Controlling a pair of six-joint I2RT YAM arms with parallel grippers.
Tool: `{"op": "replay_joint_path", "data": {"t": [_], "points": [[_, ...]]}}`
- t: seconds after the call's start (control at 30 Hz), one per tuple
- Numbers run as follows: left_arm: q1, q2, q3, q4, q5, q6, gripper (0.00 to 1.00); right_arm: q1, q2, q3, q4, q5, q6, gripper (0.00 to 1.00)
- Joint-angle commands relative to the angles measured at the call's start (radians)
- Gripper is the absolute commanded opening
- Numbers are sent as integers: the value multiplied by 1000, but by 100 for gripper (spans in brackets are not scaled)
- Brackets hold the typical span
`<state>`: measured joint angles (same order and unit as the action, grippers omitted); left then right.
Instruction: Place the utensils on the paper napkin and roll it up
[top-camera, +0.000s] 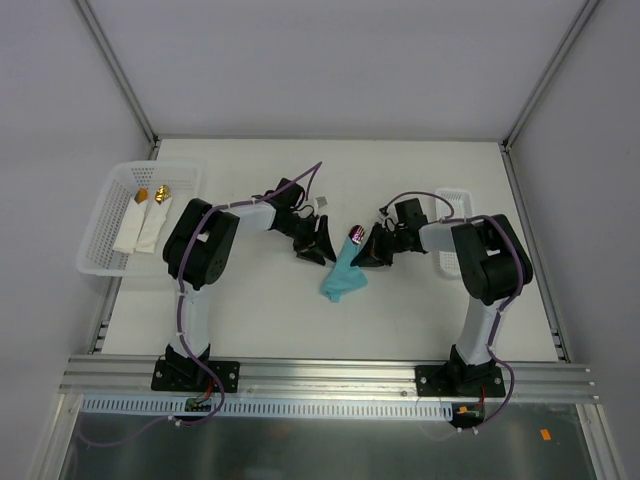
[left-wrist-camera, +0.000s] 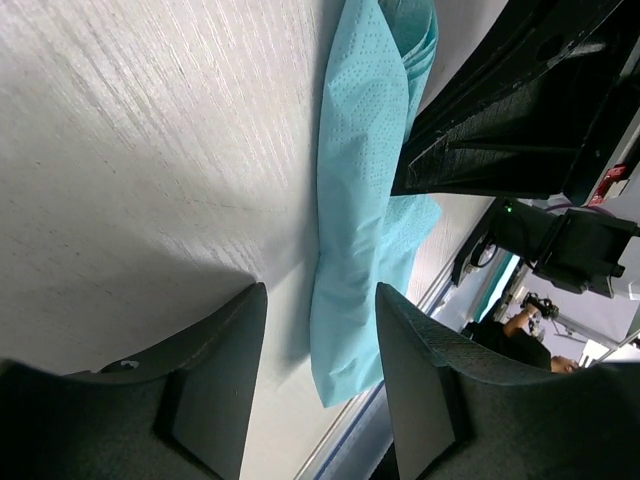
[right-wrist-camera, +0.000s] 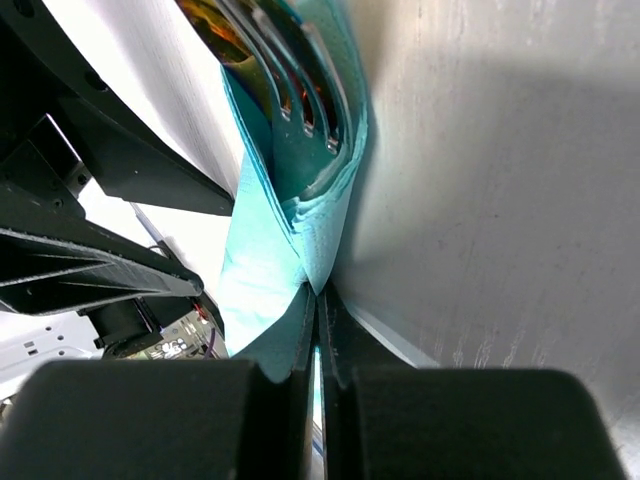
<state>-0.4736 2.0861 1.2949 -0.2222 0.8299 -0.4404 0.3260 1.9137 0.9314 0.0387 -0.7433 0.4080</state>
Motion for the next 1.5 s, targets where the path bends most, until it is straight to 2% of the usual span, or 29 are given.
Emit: {"op": "replay_joint_path", "data": {"t": [0.0,0.5,0.8,1.47], "points": [[0,-34,-26,-22,-18,46,49,1,-51,-14,46,16,26,0],[-10,6,-19,29,72,32,58,10,-113,-43,162,-31,72,0],[-10,55,-14,53,110,-6,58,16,-134,-51,193,-47,77,0],[16,57,-94,257,156,-150,58,21,-186,-66,280,-94,141,0]]}}
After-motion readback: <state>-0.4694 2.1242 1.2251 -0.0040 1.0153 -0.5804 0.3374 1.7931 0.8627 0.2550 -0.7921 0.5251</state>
